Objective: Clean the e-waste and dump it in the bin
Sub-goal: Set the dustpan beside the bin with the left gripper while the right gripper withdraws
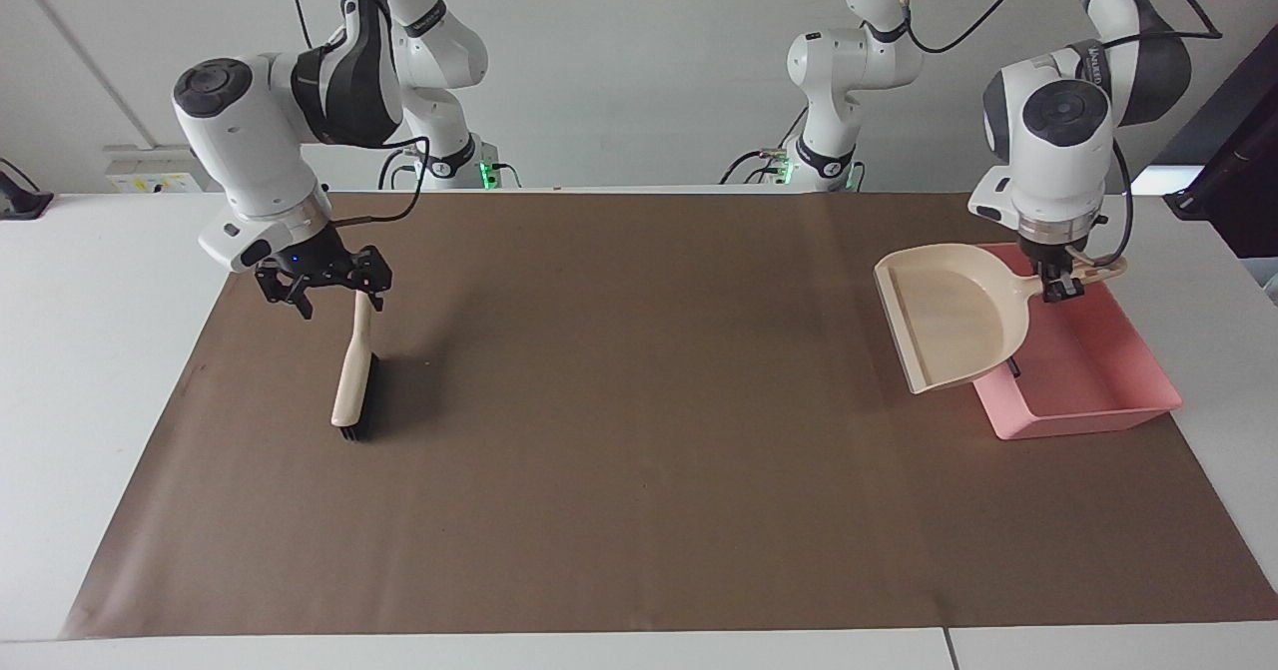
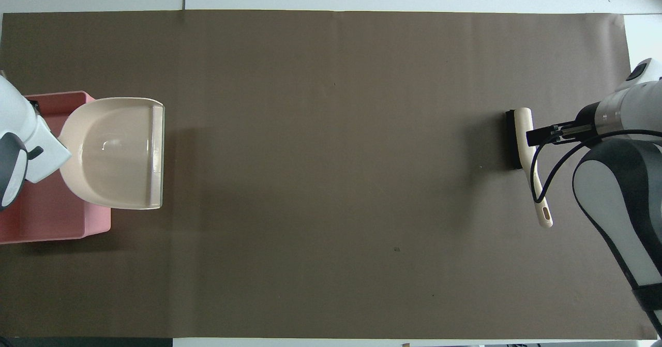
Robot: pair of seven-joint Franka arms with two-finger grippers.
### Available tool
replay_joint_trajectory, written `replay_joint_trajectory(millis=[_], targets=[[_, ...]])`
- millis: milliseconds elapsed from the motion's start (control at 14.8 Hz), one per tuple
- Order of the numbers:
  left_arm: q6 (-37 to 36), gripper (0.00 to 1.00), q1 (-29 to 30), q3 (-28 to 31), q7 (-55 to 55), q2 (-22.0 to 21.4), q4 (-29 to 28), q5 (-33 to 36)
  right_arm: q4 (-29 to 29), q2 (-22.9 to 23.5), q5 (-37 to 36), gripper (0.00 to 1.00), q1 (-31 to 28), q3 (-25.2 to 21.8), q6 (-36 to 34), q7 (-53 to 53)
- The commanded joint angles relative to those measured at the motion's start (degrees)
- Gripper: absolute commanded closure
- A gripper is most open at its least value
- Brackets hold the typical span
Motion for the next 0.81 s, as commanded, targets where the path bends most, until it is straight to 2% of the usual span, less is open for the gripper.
replay_joint_trajectory(millis=[0,270,405,743], targets=[[5.5,1.00,-4.4,0.7,-5.0,-2.5,-8.0,-1.5,7.0,0.8,-1.6,0.00,-0.5,0.4,-4.8,3.8],[11.2,1.00,-8.0,0.7,-9.3,-2.1,-14.9,-2.8,17.4,1.2,-1.0,0.00,-1.1,0.2,-16.1,12.8],[12.4,1.00,-8.8,0.7,-9.7,-1.6,-15.6,-3.6,21.2,1.3,-0.2,0.00,-1.3,0.0,-22.8,15.8],[13.0,1.00,-11.1,0.7,-10.2,-0.1,-15.8,-6.3,20.2,0.1,0.4,0.00,-1.9,-0.3,-26.5,18.6]])
